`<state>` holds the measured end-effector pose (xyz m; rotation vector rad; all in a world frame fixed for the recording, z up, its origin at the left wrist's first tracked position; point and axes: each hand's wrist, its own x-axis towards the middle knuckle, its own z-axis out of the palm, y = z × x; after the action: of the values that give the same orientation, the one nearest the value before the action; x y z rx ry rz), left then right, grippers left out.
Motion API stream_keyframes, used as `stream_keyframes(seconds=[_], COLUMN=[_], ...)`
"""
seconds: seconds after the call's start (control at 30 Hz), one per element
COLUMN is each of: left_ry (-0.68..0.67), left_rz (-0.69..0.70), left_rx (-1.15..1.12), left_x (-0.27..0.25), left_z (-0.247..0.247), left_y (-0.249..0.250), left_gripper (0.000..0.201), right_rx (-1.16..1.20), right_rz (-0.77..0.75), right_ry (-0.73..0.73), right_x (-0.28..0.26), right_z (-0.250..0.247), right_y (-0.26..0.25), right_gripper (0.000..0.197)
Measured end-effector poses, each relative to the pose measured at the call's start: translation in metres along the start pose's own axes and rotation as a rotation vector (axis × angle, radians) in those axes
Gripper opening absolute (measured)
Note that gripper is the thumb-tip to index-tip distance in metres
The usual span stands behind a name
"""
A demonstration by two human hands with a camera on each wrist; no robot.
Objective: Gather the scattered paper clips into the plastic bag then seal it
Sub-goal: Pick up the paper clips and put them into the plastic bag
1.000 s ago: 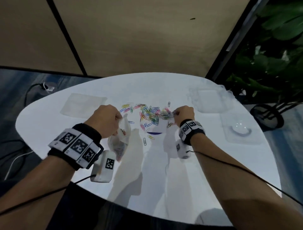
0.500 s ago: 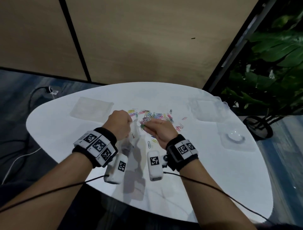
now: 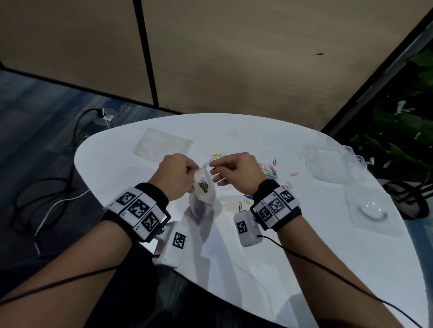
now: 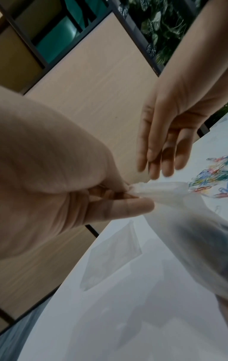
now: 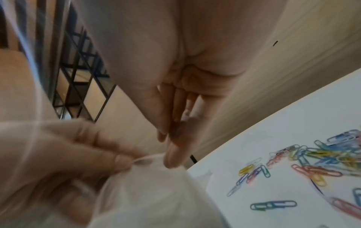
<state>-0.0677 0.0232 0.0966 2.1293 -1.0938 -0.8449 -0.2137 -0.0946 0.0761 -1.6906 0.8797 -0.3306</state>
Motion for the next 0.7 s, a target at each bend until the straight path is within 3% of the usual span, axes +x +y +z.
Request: stream_keyframes(seconds=[0.07,0.17,0.37,0.53,0.7], left_ry=[0.032,0.086,0.115,0.09,0.06], left_rz=[0.001,-0.023,0.016,0.014,0.011], left_rx=[-0.001,-0.02,0.035,0.063,0.095], left_x=[-0.001,0.001,0.01,0.021,0.029], left_z=[-0.007,-0.019,-0.026,-0.025,-0.02], left_y=[-0.007,-0.019,-0.023,-0.021,-0.016], left_gripper=[0.027,0.025,0.026,0.027,0.027], right_rx=[0.026,-0.412,-0.909,-1.272,-1.472], right_rz=[0.013,0.038,0.052,-0.205,-0.344], right_ry=[0.089,0.139,-0.165,-0.321,-0.328], right_x=[0.017,0.062,0.125,0.122,0.083], right_z=[-0.012,-0.02,-0.001,0.019,0.005], right_y=[0.006,0.035,0.079,0.092,0.106], right_gripper=[0.025,0.032,0.056,0.057,0.058])
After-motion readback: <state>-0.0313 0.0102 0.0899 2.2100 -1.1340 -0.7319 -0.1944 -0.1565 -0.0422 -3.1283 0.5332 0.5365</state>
